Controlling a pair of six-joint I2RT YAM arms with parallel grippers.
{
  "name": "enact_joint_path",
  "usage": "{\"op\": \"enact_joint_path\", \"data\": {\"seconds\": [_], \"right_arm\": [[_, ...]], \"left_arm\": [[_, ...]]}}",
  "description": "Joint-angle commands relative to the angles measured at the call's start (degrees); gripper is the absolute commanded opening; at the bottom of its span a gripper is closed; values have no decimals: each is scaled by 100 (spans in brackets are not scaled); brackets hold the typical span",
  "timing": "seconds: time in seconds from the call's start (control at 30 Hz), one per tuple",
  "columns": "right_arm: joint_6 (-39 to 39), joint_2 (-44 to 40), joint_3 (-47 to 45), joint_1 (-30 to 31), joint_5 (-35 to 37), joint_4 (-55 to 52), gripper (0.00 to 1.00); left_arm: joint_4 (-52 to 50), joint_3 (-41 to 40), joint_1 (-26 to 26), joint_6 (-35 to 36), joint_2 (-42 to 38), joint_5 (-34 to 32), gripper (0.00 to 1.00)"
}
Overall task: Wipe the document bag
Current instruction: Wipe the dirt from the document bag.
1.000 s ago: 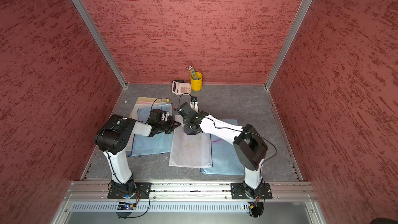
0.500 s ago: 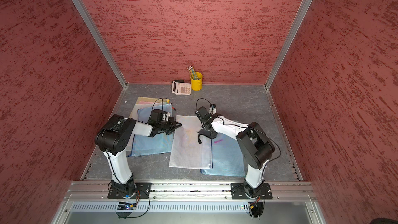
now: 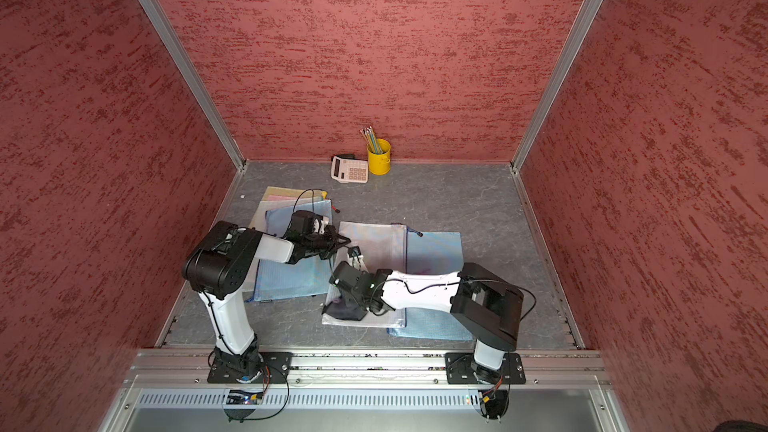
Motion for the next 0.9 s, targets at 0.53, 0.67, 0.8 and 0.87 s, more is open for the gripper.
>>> {"op": "enact_joint_path", "data": {"seconds": [0.53, 0.67, 0.8, 0.87], "right_arm": [[1055, -917, 1743, -164, 2011, -3071, 0], [39, -586, 769, -518, 1883, -483, 0], [40, 163, 637, -694, 1836, 0, 0], [680, 344, 588, -641, 1932, -668, 0]], "left_arm": [[-1029, 254, -109, 762, -115, -131, 0], [-909, 101, -121, 710, -186, -206, 0], [-849, 70, -123, 651, -137, -190, 0], [-877, 73, -122, 654, -196, -211, 0]]}}
